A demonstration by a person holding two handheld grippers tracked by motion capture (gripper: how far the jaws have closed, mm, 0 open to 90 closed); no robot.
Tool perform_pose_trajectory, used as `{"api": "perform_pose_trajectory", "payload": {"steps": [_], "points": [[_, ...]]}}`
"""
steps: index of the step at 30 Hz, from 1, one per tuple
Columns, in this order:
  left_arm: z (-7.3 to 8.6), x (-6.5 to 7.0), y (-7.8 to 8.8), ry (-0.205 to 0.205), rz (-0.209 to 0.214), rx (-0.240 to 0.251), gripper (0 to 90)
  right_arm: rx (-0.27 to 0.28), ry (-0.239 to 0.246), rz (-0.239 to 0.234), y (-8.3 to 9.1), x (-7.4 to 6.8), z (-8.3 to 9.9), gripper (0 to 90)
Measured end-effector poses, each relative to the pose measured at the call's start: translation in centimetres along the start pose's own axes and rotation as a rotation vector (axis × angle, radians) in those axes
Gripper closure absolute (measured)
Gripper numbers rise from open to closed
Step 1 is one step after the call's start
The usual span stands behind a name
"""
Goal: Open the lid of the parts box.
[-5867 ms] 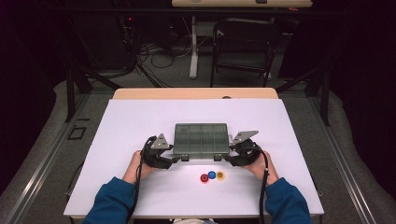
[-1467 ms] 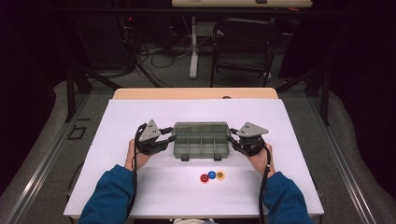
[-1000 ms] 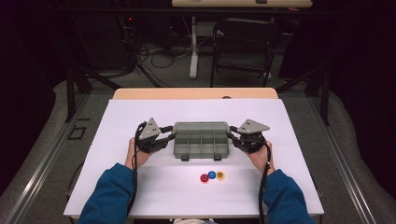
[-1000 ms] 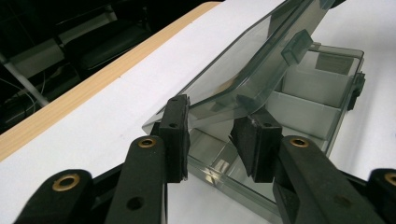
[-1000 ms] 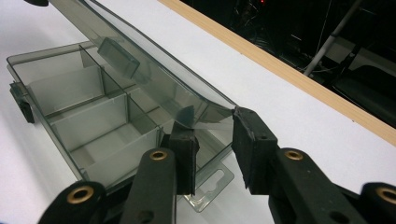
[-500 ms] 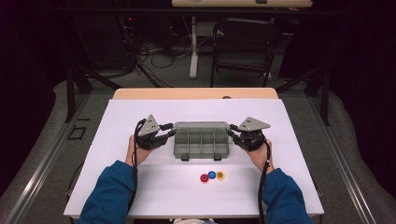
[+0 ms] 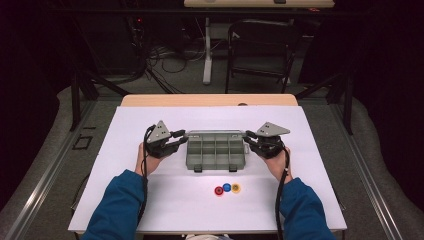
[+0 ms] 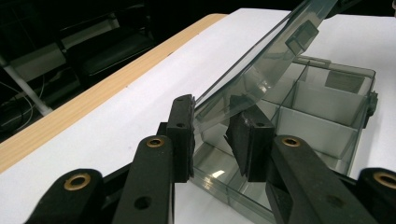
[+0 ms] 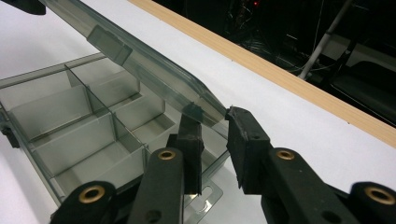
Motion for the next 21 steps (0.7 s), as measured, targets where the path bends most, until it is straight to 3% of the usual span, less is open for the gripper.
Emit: {"api": "perform_pose_trajectory", "payload": {"steps": [21], "points": [[-0.23,-0.91,-0.71,0.032,-0.002,0.007,72.0,0.009,-0.044,0.021,-0.87,0.72,-0.41,77.1]]}}
Point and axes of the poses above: each handheld gripper's, and its own axes: y roughly backward along the jaws, z roughly out of its underside, x roughly to its right, the point moved 8 cm from there along -y, roughly forward along the jaws, and after that the axes turned 4 degrees about -y, right-handed, at the moved point
